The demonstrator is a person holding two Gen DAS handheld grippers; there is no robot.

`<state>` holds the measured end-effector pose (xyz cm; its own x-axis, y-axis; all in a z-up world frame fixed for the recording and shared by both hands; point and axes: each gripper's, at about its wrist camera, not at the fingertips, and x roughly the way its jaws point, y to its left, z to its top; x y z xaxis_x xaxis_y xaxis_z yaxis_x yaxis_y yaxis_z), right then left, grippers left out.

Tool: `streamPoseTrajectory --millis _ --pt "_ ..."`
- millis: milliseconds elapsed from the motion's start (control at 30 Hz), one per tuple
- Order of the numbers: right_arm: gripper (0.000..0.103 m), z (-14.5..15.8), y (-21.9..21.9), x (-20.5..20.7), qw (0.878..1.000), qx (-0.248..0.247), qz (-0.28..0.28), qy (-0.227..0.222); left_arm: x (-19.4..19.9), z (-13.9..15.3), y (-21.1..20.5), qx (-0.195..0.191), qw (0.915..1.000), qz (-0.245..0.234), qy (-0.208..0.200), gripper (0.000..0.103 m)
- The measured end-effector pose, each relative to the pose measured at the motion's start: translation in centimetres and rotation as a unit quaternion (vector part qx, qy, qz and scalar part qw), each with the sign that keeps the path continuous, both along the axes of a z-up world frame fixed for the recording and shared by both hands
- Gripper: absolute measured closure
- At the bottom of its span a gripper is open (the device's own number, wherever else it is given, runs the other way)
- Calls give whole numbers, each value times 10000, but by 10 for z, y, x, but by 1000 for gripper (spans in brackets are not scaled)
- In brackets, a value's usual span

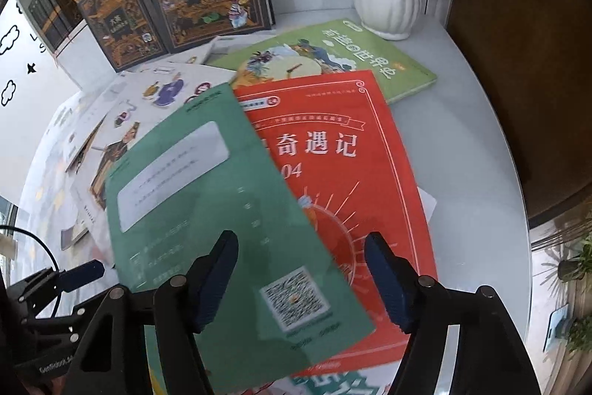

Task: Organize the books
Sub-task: 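Grasp the green workbook's edge with the right tool and lift it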

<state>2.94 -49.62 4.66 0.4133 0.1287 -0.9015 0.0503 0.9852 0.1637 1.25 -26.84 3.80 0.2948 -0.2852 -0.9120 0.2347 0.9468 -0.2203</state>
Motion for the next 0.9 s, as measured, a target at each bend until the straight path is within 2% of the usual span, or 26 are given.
streamPoseTrajectory --millis 167,267,367,533,667,733,900 --pt "34 -5 -2 13 9995 186 164 216 5 0 -4 -121 9999 -48 53 46" --pt "33 -3 7 15 9973 500 439 324 5 -1 -4 -155 9998 -57 75 46" --pt "34 -2 21 11 9957 496 656 426 4 -1 -5 -164 9998 -132 37 46" --pt "34 4 33 -1 9900 1062 732 564 0 0 9 -20 9999 -67 -81 45" --pt "34 0 43 -13 9775 1842 667 787 -1 -1 36 -55 9998 159 -64 45" --pt "34 -3 55 -19 9739 1988 698 846 -2 -2 51 -73 9997 239 -27 45" --pt "34 -6 96 -29 9777 1692 852 903 -10 -6 82 -52 9987 501 47 46"
